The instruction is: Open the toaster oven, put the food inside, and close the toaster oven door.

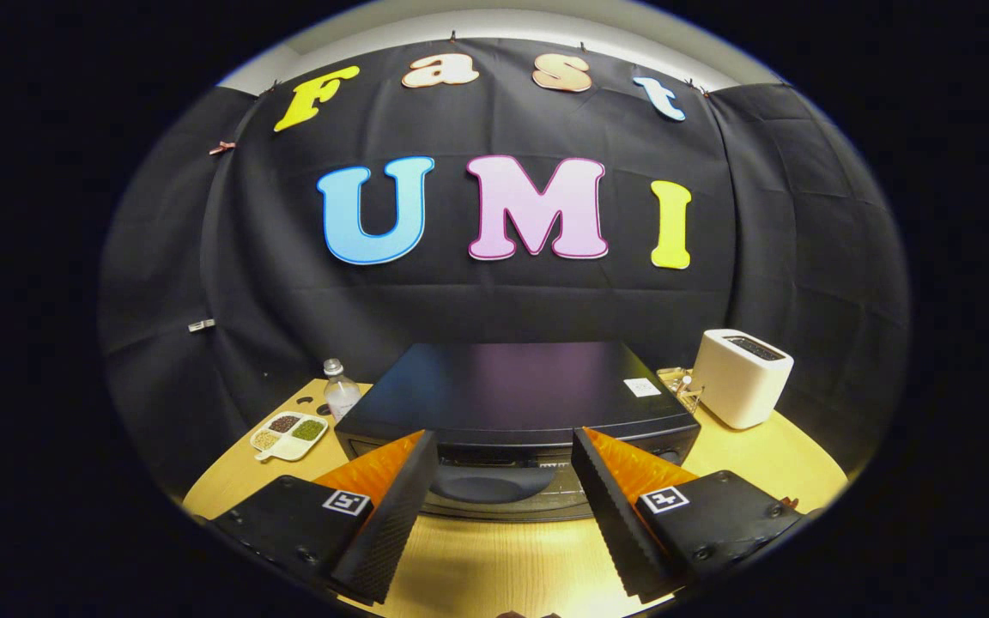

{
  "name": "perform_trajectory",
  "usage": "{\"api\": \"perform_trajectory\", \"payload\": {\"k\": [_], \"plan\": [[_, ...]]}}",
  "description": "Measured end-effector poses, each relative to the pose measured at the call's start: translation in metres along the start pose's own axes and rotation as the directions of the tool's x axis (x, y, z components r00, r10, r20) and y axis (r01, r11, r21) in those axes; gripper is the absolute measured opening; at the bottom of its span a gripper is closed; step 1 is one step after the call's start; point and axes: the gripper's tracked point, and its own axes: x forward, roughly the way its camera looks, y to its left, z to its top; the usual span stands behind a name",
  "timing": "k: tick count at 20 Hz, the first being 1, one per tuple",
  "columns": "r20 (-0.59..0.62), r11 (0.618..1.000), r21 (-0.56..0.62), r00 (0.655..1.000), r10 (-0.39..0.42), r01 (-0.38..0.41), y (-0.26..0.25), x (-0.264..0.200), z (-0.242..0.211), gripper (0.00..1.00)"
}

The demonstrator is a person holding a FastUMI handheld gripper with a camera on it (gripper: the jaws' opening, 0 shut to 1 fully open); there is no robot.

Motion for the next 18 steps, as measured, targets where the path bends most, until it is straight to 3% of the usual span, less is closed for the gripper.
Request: {"api": "perform_trajectory", "payload": {"k": [7, 18], "plan": [[-0.065, 0.999, -0.005, 0.997, -0.032, 0.031, 0.001, 0.032, -0.029, 0.98], [-0.089, 1.0, -0.009, 0.996, -0.012, 0.012, 0.003, 0.02, -0.037, 0.98]]}}
